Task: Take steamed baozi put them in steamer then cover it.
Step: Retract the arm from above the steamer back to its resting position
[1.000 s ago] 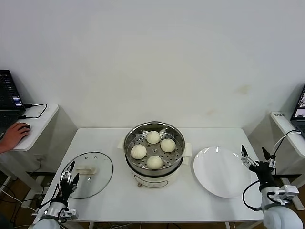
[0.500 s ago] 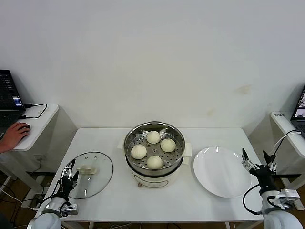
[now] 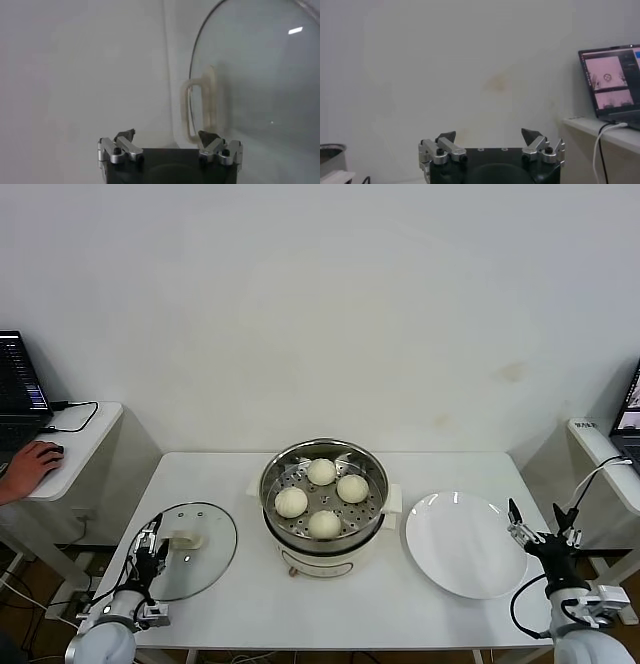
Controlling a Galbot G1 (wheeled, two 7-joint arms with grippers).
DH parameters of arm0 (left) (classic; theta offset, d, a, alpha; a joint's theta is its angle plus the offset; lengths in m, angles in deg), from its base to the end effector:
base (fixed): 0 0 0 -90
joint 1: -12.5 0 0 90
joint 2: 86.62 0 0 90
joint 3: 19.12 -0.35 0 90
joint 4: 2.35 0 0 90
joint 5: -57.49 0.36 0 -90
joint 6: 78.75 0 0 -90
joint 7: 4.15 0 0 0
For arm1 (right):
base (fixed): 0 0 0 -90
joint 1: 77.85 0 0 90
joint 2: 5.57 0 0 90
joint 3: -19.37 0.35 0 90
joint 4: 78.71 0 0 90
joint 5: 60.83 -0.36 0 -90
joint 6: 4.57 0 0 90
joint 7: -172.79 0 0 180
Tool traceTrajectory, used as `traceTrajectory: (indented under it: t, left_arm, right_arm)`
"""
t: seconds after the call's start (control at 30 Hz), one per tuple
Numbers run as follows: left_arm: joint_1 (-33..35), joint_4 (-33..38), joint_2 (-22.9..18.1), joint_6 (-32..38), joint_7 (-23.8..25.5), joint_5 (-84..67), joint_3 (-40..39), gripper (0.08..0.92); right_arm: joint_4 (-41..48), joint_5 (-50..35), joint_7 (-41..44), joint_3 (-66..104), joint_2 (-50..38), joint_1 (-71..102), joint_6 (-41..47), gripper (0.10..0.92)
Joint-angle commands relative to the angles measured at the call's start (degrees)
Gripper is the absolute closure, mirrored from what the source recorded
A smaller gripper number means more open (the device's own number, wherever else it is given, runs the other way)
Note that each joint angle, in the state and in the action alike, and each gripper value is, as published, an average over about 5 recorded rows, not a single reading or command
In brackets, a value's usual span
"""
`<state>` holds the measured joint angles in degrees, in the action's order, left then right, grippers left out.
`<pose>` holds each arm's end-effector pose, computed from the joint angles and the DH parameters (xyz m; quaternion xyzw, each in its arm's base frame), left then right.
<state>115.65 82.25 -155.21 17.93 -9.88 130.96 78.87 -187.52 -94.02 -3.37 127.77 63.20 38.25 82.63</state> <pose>0.2684 0.1865 -0.4111 -0.0511 -0.6746 -0.7327 0.0743 0.2116 -0.1850 -0.3031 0.0499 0.9970 0.0560 0.0169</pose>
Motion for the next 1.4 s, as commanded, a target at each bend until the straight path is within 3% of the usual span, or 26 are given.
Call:
traceTrajectory:
  t: [0.03,0.9,1.4]
  left_arm:
    - [-1.1,0.0,-0.6,-0.9,1.0,0.2,-0.9,0.177]
    - [-6.9,-8.9,-3.1,-3.9,-4.5,-2.6,-2.5,0.201]
    - [-6.3,-10.1,-2.6,-2.5,-5.0,-2.4,-2.6,0.619]
  right_arm:
    - [0.0,0.1,0.0,0.0,0.2,0.1,-0.1,0.203]
    - [2.5,0.6,0.4,-0.2,0.2,-1.3,-0.5,0.203]
    - [3.0,0.2,0.7,0.4,0.0,-1.1,-0.6,0.203]
